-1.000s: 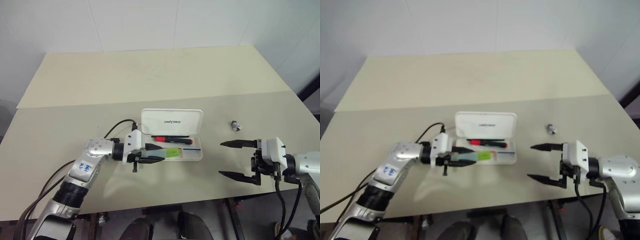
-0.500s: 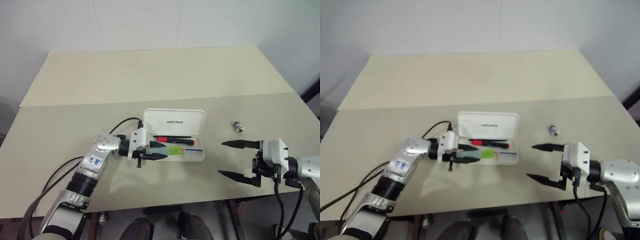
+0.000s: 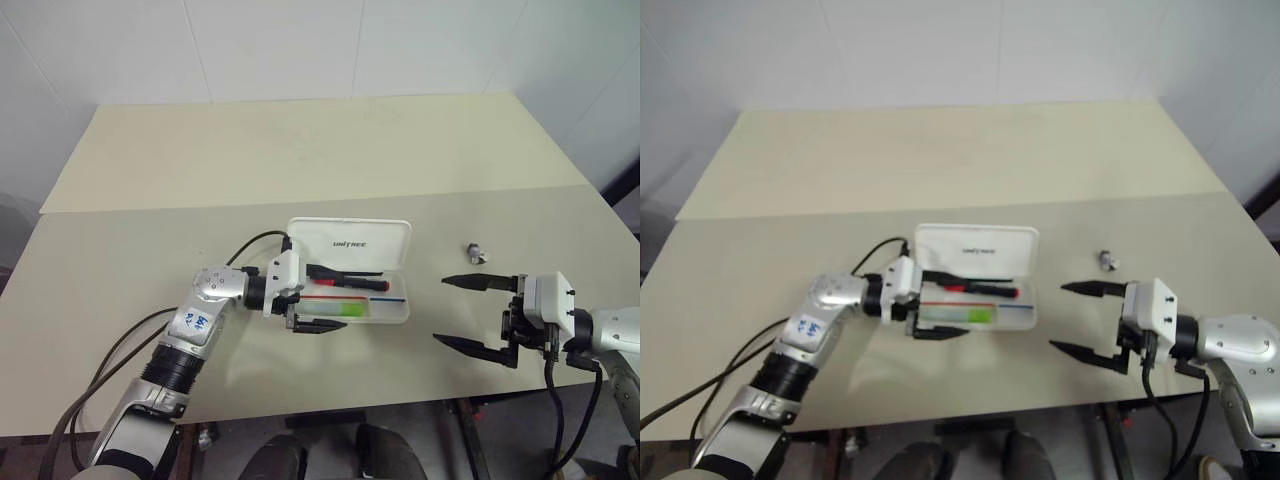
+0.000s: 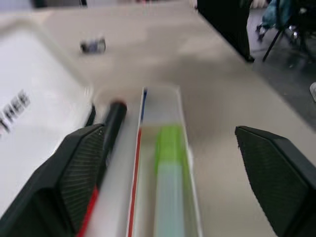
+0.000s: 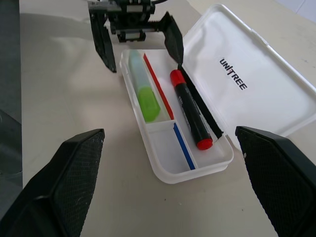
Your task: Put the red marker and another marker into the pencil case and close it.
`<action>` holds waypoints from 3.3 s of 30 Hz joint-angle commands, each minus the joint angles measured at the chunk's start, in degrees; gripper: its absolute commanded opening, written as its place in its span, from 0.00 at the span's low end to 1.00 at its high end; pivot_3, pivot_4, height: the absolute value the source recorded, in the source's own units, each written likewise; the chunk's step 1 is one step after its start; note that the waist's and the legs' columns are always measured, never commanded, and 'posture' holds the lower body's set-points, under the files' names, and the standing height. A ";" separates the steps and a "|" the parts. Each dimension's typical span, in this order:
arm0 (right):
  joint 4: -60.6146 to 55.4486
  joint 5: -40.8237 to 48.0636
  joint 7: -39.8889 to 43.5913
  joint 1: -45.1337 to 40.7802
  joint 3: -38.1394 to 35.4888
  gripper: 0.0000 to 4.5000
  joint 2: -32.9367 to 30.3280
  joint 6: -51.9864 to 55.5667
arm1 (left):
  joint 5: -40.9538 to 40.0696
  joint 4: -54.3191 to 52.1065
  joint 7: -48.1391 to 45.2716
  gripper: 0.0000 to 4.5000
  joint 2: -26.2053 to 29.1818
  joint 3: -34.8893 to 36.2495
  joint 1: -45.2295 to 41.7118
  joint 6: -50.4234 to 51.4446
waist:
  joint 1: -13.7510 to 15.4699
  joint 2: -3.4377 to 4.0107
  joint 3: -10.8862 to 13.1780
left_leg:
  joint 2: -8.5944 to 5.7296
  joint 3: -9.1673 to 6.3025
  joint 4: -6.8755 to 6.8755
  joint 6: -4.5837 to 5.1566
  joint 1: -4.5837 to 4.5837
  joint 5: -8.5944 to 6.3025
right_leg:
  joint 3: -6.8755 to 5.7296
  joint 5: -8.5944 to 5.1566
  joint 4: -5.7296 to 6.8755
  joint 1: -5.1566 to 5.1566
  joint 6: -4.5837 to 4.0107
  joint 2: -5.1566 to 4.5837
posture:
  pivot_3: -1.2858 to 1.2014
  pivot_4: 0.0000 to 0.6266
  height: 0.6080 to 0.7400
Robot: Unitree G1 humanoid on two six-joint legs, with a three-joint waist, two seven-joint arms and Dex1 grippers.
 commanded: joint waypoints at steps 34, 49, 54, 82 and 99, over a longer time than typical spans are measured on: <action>32.65 -17.49 -50.29 -19.97 -1.73 1.00 22.86 0.18 | -13.42 -19.83 3.09 0.99 13.77 16.01 3.89 12.37 | -2.34 0.08 -0.04 | -0.06 0.08 -0.09 0.01 0.06 0.01 | 0.02 0.08 0.20 -0.17 -0.14 0.06 | 0.52 0.24 1.00; 37.68 -18.34 -49.60 -24.36 0.16 0.07 24.71 -2.34 | -13.47 -21.30 4.87 1.00 13.71 16.48 3.66 13.22 | -3.18 0.11 -0.03 | -0.02 0.00 -0.12 -0.01 0.09 0.02 | -0.02 0.10 0.30 -0.24 -0.17 0.08 | 0.52 0.24 1.00; 36.19 -19.14 -48.83 -23.85 0.72 0.07 23.34 -1.83 | -13.33 -21.47 5.26 1.00 13.30 16.15 3.99 12.96 | -3.20 0.12 -0.03 | -0.02 0.01 -0.12 -0.01 0.09 0.02 | -0.01 0.10 0.30 -0.25 -0.17 0.08 | 0.52 0.24 1.00; 11.96 1.15 4.78 -17.20 9.06 0.07 4.34 4.17 | -13.19 -22.87 3.44 1.00 13.29 15.15 10.77 10.88 | -2.79 0.12 -0.01 | 0.04 0.02 -0.08 0.02 0.03 -0.02 | 0.04 0.12 0.00 -0.13 -0.14 0.05 | 0.52 0.24 1.00; 25.40 -4.35 13.96 -25.79 18.56 0.07 11.64 -2.60 | -13.25 -26.76 5.40 1.00 11.20 12.93 14.90 11.88 | -1.55 0.08 -0.03 | -0.02 0.00 -0.07 0.09 0.01 -0.05 | -0.05 0.16 0.04 -0.20 -0.20 0.03 | 0.52 0.24 1.00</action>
